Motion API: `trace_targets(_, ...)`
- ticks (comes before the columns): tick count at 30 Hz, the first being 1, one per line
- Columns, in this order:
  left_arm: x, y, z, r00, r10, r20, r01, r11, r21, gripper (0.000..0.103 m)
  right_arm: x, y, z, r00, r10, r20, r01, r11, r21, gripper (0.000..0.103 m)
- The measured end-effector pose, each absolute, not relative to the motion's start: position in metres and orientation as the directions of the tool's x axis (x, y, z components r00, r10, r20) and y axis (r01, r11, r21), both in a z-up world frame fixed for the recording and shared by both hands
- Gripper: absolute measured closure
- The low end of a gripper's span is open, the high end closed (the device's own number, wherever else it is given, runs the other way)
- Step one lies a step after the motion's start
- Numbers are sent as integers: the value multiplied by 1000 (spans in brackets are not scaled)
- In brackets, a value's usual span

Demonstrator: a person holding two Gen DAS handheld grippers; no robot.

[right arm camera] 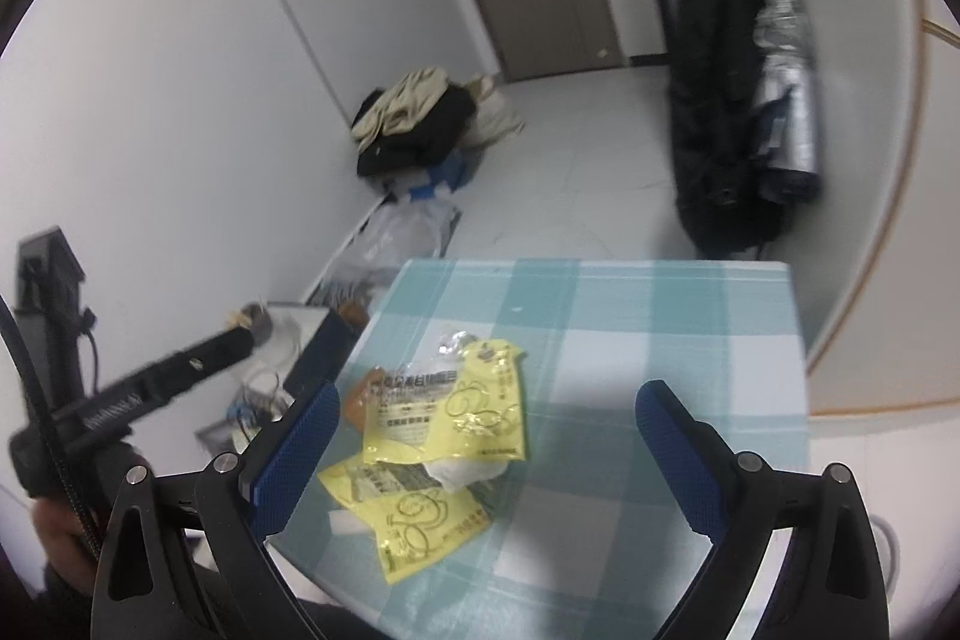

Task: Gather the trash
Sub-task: 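Move the right gripper back to the table and grasp a yellow wrapper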

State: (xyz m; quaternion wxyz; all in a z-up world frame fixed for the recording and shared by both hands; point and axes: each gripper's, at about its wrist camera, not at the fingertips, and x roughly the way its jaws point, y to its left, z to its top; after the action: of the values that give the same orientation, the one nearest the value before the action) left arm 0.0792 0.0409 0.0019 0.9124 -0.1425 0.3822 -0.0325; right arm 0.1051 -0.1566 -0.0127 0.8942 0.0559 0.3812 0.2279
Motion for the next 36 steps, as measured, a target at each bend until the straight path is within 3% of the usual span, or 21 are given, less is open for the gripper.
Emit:
trace_targets(10,86,73,-12,661,-204,-722,-92,933,-348,35,165,-109,-66,491,422,-762,-460,868,184,4)
trace_targets(18,93,79,-22,608,-227,-761,-97,930,-355,35,196,-92,-103,390,447,-805,-505,835,219,9)
trace_targets(25,101,86,-35,556,-268,-787,-118,911,-395,35,209,-92,-125,290,453,-843,-488,828,277,35)
trace_targets(28,103,87,-38,542,-285,-790,-128,901,-414,35,210,-91,-127,283,450,-847,-492,826,275,38)
trace_targets(36,105,87,-43,526,-278,-804,-144,902,-406,35,212,-96,-131,261,456,-851,-481,826,294,82)
